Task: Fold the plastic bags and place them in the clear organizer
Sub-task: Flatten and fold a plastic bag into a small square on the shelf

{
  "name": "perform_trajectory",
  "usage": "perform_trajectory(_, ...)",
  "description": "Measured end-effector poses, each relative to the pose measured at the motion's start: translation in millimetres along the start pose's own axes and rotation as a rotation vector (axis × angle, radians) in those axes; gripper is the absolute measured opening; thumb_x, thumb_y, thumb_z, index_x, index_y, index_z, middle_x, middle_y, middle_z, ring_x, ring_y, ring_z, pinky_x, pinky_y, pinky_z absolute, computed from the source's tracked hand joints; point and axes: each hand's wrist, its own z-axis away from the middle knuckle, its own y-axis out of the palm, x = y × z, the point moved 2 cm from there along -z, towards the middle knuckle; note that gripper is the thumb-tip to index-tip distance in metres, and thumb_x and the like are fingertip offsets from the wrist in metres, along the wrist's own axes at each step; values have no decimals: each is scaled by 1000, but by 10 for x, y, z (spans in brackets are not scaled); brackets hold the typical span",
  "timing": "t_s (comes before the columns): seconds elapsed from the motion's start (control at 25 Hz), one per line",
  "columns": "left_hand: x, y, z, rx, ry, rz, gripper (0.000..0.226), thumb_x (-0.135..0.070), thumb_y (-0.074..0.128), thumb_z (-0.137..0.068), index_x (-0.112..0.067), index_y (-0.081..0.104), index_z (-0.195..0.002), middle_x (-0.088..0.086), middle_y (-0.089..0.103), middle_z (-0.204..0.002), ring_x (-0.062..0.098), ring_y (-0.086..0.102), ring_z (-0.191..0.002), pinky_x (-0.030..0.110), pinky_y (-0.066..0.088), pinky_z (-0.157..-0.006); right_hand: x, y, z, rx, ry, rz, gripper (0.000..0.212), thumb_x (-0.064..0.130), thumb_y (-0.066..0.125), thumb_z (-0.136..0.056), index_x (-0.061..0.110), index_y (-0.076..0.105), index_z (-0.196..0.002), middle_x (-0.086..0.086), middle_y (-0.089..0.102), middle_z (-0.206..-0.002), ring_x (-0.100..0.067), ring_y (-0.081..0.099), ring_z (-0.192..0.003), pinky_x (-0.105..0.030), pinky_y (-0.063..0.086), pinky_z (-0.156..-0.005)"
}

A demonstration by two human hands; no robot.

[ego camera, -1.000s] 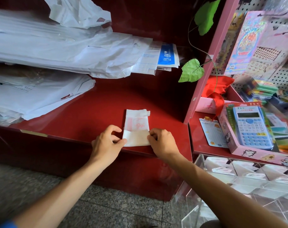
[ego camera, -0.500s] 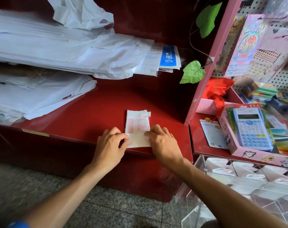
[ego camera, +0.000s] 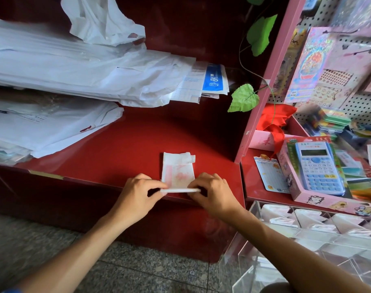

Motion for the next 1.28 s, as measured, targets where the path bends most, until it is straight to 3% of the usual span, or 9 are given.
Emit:
perform_trajectory(0.16, -81, -10, 5, -5, -139, 194, 13, -15, 75, -84, -24, 74, -74, -30, 68, -74, -8, 63, -80, 15, 43, -69, -64, -46, -25, -43, 195, -331, 14, 28, 72, -88, 29, 68, -74, 16, 59, -60, -4, 48, -55, -20, 38, -56)
perform_trajectory(0.28, -116, 18, -36, -55, -302, 267, 14, -16, 76, -83, -18, 76, -97, -23, 72, -75, -11, 65, -79, 12, 46, -71, -39, -41, -65, -51, 286, -355, 10, 22, 75, -84, 23, 68, -92, 9, 68, -67, -2, 54, -56, -18, 43, -56)
perform_trajectory(0.4, -137, 51, -70, -83, -385, 250, 36, -23, 79, -79, -22, 70, -114, -16, 73, -78, 3, 68, -80, 28, 51, -81, -24, -26, -98, -49, 330, -354, 30, 21, 75, -84, 24, 57, -107, 10, 69, -65, 0, 56, -56, -16, 40, -54)
perform_trajectory(0.6, -124, 79, -87, -69, -314, 123, 28, -27, 81, -74, -30, 65, -96, -15, 64, -64, 5, 61, -66, 39, 51, -78, -23, -3, -118, -40, 350, -264, 28, 25, 74, -85, 27, 55, -106, 9, 68, -70, -2, 56, -60, -17, 35, -56)
perform_trajectory(0.72, -102, 111, -79, -52, -101, -58, 25, -23, 77, -79, -29, 68, -101, -15, 62, -96, 15, 56, -88, 45, 49, -82, -44, 16, -113, -59, 303, -162, 27, 26, 73, -84, 26, 57, -106, 10, 60, -84, -9, 57, -72, -18, 39, -60)
perform_trajectory(0.8, -84, 168, -82, 34, 20, -153, 32, -20, 69, -86, -27, 68, -118, -10, 55, -132, 19, 48, -113, 46, 46, -90, -35, 50, -103, -80, 173, -16, 31, 28, 66, -85, 21, 58, -114, 5, 57, -104, -18, 56, -87, -32, 48, -74)
perform_trajectory(0.92, -104, 189, -117, 221, 45, -143, 50, -19, 51, -90, -28, 55, -138, -10, 31, -157, 9, 23, -143, 48, 30, -109, 30, 60, -98, -6, 13, 208, 55, 27, 49, -80, 20, 53, -134, 1, 48, -140, -26, 47, -110, -45, 44, -90)
perform_trajectory(1.08, -116, 192, -121, 450, -16, -230, 60, -36, 33, -96, -34, 23, -155, -16, 0, -164, -6, -12, -144, 43, -4, -120, 80, 58, -135, 263, 23, 234, 80, 42, 17, -75, 24, 31, -153, 3, 21, -163, -18, 17, -148, -40, 20, -113)
perform_trajectory(1.28, -99, 213, -48, 521, -56, -307, 55, -44, 19, -102, -42, 4, -155, -16, -12, -163, -1, -19, -145, 43, -15, -119, 80, 67, -136, 359, 75, 171, 78, 37, 21, -79, 28, 22, -156, 1, 3, -166, -17, 1, -152, -36, -1, -121)
